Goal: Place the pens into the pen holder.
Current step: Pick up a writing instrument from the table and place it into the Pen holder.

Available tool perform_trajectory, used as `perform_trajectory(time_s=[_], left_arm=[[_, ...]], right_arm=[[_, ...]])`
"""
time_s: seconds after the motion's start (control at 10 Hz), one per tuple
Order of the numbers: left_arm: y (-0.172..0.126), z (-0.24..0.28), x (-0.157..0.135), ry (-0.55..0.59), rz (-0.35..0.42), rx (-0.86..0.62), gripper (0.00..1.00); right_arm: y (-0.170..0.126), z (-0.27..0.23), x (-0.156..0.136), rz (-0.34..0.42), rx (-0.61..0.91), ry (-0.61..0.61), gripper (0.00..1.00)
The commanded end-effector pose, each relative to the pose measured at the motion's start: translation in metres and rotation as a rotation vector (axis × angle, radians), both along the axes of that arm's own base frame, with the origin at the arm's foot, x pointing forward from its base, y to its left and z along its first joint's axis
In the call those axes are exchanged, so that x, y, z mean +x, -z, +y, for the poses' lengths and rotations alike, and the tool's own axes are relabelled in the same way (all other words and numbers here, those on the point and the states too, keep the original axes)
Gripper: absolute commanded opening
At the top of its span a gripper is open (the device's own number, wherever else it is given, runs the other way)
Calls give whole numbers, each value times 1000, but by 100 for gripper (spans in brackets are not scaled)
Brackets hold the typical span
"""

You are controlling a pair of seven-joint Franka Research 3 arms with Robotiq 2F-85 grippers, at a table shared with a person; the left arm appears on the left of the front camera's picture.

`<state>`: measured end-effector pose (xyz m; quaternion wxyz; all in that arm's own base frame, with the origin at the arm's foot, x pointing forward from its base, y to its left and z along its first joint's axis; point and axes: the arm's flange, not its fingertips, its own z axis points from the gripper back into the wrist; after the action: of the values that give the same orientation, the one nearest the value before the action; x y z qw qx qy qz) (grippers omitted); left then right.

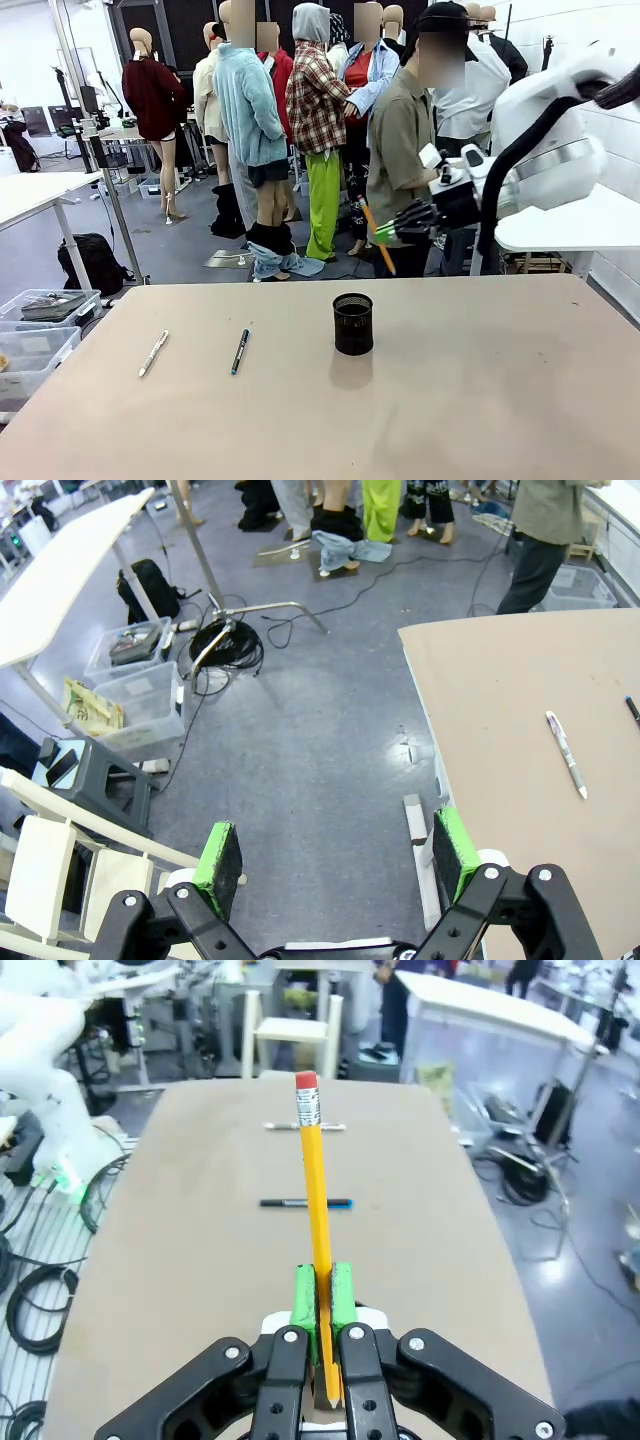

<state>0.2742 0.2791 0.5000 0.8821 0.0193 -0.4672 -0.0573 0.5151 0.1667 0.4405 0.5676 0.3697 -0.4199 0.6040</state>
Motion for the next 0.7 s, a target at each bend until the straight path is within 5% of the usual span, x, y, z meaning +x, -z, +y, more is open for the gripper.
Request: perform_trajectory(time_s=[0.0, 0.6], left_arm=[[1, 1, 2, -17, -2, -10, 100], [1, 1, 2, -17, -2, -10, 100]], right_arm=[[5, 21, 6, -25, -41, -54, 0], [55, 58, 29, 25, -138, -40, 0]])
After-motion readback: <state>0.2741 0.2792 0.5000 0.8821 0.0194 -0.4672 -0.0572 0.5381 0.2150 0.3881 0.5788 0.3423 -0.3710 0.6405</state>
